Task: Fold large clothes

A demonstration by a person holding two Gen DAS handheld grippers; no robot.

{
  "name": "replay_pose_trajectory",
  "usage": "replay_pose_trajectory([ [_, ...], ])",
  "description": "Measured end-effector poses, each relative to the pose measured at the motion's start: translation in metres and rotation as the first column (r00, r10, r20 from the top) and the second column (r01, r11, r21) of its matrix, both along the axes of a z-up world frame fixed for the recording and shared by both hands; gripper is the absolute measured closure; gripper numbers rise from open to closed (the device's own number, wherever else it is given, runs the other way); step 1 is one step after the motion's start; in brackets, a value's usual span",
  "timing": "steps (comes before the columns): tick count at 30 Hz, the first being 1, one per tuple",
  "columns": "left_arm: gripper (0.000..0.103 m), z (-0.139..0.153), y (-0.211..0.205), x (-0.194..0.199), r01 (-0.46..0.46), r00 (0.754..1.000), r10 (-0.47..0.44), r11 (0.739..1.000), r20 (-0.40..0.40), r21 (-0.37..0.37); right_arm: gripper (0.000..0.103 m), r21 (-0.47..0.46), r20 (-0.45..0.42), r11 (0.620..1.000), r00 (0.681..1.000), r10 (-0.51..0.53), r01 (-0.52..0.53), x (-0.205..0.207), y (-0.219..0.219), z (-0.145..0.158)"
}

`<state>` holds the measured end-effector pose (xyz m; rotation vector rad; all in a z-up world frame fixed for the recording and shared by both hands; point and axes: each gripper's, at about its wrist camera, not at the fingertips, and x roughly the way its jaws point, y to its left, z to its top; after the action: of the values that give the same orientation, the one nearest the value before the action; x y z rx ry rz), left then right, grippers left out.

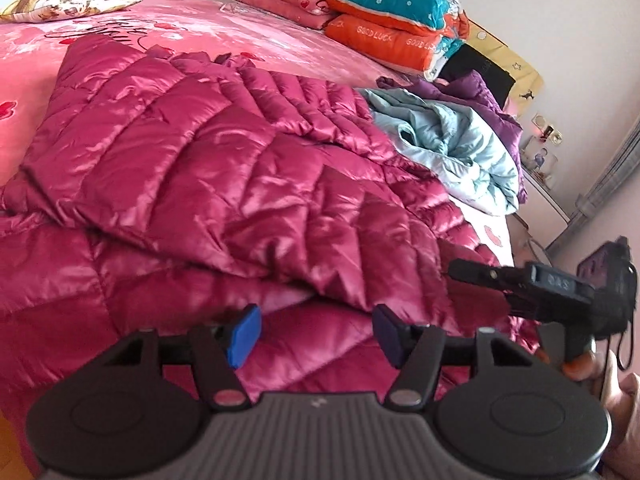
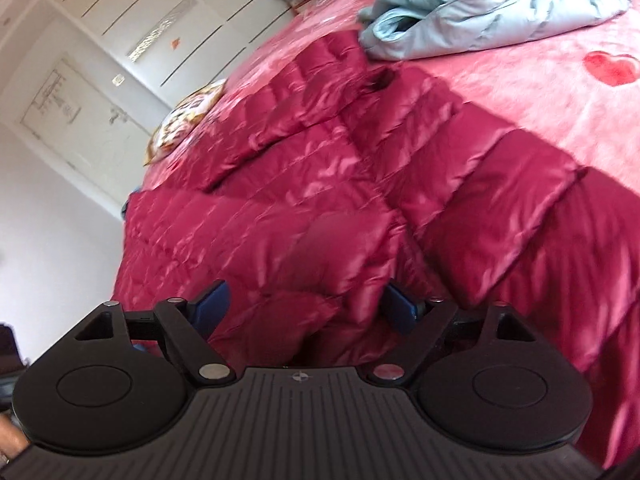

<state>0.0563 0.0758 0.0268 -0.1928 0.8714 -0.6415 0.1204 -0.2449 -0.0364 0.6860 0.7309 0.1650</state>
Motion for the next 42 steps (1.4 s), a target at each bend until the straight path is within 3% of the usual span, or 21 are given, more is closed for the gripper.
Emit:
replay_pose_trajectory([
  [4, 0.040, -0.001, 0.012, 0.017, -0.049, 0.999, 0.049, 0.998, 0.007, -0.048, 0.015, -0.071, 0.023, 0.997, 0.999, 0.029, -0.028, 0.011, 0.012, 0.002],
  [7, 0.034, -0.002, 0.018, 0.032, -0.049, 0.999, 0.050, 0.995, 0.007, -0.089, 0.044, -0.105, 0.029, 0.994, 0.999, 0.028, -0.025, 0.020, 0.016, 0.003],
  [8, 0.034, -0.002, 0.020, 0.039, -0.051, 0.999, 0.052, 0.994, 0.008, -0.099, 0.065, -0.119, 0.031, 0.993, 0.999, 0.027, -0.023, 0.022, 0.018, 0.004],
  [12, 0.033, -0.006, 0.026, 0.057, -0.065, 0.998, 0.065, 0.985, -0.009, -0.157, 0.079, -0.232, 0.060, 0.972, 0.998, 0.033, -0.018, 0.029, 0.032, 0.014],
  [16, 0.034, -0.006, 0.034, 0.068, -0.080, 0.997, 0.081, 0.977, 0.001, -0.196, 0.086, -0.422, 0.146, 0.907, 0.987, 0.066, 0.002, 0.029, 0.057, 0.038],
  [20, 0.033, -0.003, 0.045, 0.079, -0.120, 0.992, 0.126, 0.960, 0.007, -0.252, 0.088, -0.589, 0.257, 0.807, 0.959, 0.123, 0.055, 0.030, 0.084, 0.069],
  [26, 0.033, 0.000, 0.070, 0.096, -0.192, 0.978, 0.209, 0.919, 0.013, -0.344, 0.089, -0.671, 0.353, 0.732, 0.920, 0.173, 0.120, 0.059, 0.098, 0.106],
  [34, 0.033, 0.010, 0.085, 0.117, -0.226, 0.959, 0.278, 0.876, 0.064, -0.426, 0.090, -0.680, 0.418, 0.712, 0.891, 0.179, 0.176, 0.131, 0.081, 0.144],
  [42, 0.033, 0.001, 0.076, 0.145, -0.275, 0.943, 0.327, 0.877, 0.069, -0.394, 0.090, -0.691, 0.376, 0.706, 0.912, 0.166, 0.157, 0.202, 0.065, 0.127],
])
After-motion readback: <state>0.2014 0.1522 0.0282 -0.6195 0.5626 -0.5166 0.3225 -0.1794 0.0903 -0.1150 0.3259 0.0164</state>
